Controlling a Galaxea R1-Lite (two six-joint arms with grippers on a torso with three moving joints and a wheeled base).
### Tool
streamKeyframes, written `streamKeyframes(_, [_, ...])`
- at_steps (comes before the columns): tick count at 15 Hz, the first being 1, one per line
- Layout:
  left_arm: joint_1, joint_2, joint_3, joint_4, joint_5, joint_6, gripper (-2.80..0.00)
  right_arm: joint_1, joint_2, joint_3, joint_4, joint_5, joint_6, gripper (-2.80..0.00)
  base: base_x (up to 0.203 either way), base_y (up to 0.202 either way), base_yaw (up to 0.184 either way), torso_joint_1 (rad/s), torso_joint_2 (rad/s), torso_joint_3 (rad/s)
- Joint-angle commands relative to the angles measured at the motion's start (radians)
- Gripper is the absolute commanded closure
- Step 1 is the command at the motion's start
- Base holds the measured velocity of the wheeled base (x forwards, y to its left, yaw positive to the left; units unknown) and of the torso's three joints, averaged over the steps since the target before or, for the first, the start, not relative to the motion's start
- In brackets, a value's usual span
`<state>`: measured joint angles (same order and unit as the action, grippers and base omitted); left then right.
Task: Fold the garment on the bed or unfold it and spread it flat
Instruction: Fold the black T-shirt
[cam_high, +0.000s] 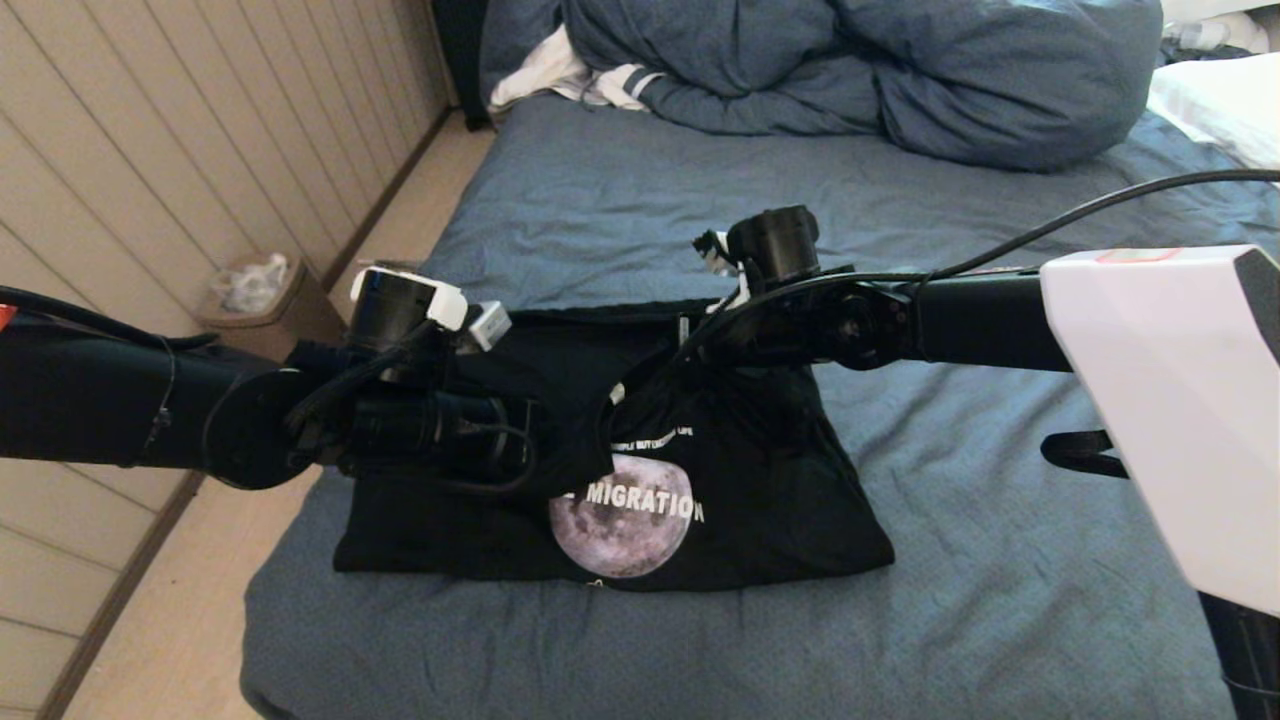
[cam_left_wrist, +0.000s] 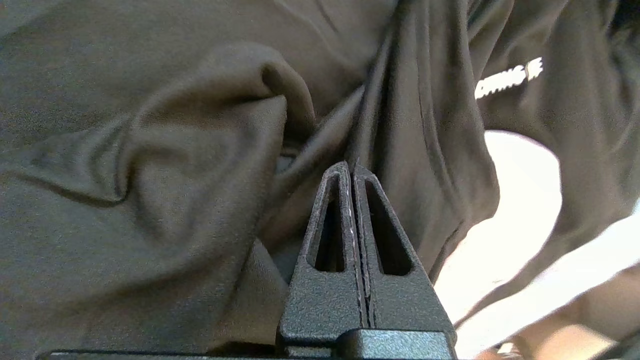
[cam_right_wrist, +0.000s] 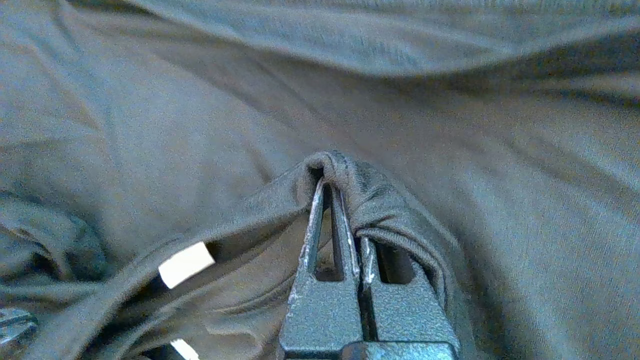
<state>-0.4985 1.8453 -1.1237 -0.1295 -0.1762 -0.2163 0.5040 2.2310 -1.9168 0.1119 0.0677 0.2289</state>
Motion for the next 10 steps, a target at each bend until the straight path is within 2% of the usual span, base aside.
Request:
streamKeyframes(1, [-0.023,-0.009,0.018,-0.024,0.043,0.006,-2.80,-0.001,-0.008,0.012,0.000,0.001,0.003,0.00,0.000,0.000,0.000,0.000,0.00,0.000])
streamKeyframes(6, [-0.070,-0.117,0.027,-0.036,0.054,0.002,-2.80,-0.002,-0.008,0.019,0.000,0.001,0.006,0.00,0.000,0.000,0.000,0.000,0.00,0.000])
streamKeyframes(10, [-0.171,-0.131,0.105,-0.037,0.068,0.013,-2.80,-0.002,-0.013,0.038,-0.003,0.004,0.009,0.00,0.000,0.000,0.000,0.000,0.00,0.000])
